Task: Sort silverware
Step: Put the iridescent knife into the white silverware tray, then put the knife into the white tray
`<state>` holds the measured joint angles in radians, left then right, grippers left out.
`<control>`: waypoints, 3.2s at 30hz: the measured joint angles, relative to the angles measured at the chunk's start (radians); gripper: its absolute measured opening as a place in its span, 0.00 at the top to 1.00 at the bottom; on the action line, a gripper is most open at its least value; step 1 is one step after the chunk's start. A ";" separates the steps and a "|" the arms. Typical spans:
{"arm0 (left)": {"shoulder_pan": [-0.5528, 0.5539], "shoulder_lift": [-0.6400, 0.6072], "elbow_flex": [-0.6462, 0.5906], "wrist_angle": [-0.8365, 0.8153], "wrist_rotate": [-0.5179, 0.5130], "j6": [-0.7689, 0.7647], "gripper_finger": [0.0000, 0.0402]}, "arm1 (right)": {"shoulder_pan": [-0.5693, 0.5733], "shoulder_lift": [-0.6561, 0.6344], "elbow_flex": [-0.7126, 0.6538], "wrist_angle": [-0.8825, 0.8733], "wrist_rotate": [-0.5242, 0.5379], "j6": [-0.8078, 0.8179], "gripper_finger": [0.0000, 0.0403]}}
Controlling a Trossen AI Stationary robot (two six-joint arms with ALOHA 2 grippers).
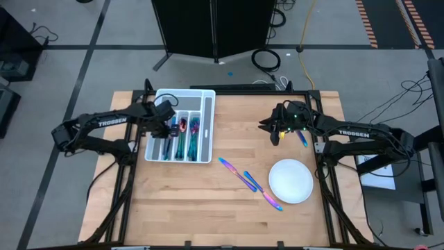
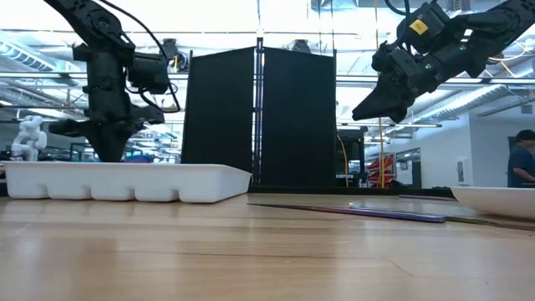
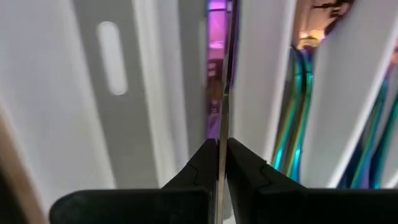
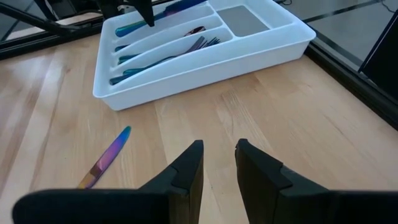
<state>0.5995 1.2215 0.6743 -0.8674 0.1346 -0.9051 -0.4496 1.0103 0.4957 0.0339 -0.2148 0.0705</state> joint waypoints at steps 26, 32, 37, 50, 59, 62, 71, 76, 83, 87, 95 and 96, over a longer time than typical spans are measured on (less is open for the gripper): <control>-0.011 0.000 -0.043 0.023 0.022 -0.004 0.91 | 0.000 0.000 0.000 0.035 0.000 -0.008 0.80; -0.011 0.000 -0.043 0.023 0.022 -0.005 0.80 | 0.000 0.000 0.000 0.046 0.000 -0.008 0.80; -0.011 0.000 -0.038 0.016 0.026 0.057 0.76 | 0.000 0.000 0.000 0.046 0.000 -0.012 0.80; -0.075 -0.079 0.129 0.015 -0.033 0.365 0.75 | 0.000 0.000 0.000 0.058 0.000 -0.010 0.80; -0.296 -0.128 0.114 0.192 -0.041 0.761 0.75 | 0.000 0.000 0.000 0.091 0.000 0.136 0.80; -0.381 -0.087 0.105 0.252 -0.038 0.929 0.75 | 0.016 0.000 0.000 0.098 0.012 0.183 0.80; -0.596 0.066 0.105 0.744 0.065 1.128 0.75 | 0.273 0.092 0.000 0.113 0.096 0.270 0.80; -0.666 0.173 0.105 0.969 0.064 1.181 0.75 | 0.441 0.197 0.000 0.121 0.242 0.364 0.80; -0.705 0.336 0.105 1.104 0.014 1.176 0.75 | 0.579 0.405 0.000 0.237 0.389 0.391 0.80; -0.718 0.406 0.105 1.134 -0.031 1.173 0.75 | 0.605 0.509 0.048 0.252 0.393 0.364 0.80; -0.725 0.435 0.105 1.162 -0.156 1.146 0.75 | 0.664 0.686 0.272 0.114 0.369 0.180 0.80; -0.725 0.435 0.105 1.167 -0.161 1.147 0.75 | 0.669 0.708 0.298 0.076 0.369 0.174 0.80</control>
<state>-0.1251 1.6562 0.7788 0.2998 -0.0264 0.2417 0.2198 1.7184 0.7934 0.1097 0.1543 0.2447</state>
